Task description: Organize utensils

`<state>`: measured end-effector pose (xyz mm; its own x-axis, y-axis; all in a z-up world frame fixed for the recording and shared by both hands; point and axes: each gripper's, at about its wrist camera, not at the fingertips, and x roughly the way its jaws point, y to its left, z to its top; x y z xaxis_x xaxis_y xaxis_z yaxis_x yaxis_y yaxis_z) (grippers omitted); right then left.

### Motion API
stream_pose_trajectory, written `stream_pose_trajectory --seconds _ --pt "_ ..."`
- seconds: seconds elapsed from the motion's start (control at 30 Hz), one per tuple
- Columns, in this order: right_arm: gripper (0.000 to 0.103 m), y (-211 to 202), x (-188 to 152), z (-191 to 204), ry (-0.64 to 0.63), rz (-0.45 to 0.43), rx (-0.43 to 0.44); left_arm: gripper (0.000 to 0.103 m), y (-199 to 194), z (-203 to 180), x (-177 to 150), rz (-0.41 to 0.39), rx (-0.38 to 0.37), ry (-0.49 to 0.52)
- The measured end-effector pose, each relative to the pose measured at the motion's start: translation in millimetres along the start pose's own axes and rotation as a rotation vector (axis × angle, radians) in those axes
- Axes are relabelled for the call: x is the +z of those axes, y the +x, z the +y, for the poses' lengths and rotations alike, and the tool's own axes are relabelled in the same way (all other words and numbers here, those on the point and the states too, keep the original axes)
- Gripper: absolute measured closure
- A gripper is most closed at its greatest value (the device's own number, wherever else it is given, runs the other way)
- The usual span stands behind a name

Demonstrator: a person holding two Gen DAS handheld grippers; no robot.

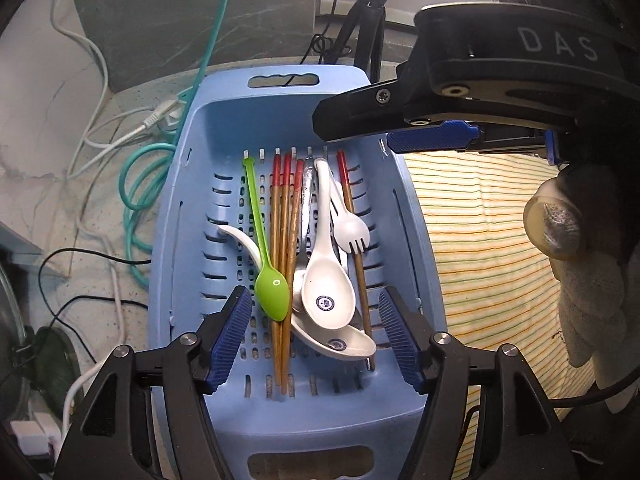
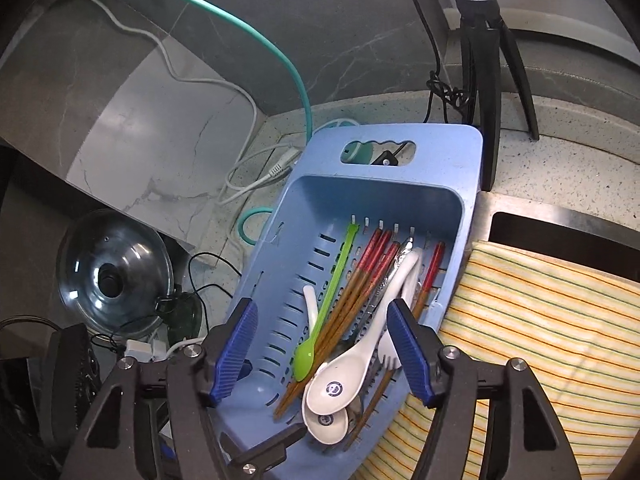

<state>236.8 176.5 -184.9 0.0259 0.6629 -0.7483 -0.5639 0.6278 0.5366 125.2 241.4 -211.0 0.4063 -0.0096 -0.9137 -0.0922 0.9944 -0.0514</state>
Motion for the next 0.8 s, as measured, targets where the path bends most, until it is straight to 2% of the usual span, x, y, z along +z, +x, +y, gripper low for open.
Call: stream_pose_trajectory --seconds 0.43,0.73,0.8 --pt "0.039 -30.6 -6.0 8.0 -0.053 -0.04 -0.005 0.037 -35.0 -21.2 -4.9 -0.092 0.039 -0.014" --pt "0.039 -73.1 -22.5 14.1 -0.124 -0.091 -0.004 0.037 -66.3 -43.7 -13.4 -0.164 0.073 -0.021" --pt "0.035 -86.8 -27.8 14.3 -0.141 -0.115 0.0 0.037 -74.0 -46.7 -16.0 -0.189 0.082 -0.037"
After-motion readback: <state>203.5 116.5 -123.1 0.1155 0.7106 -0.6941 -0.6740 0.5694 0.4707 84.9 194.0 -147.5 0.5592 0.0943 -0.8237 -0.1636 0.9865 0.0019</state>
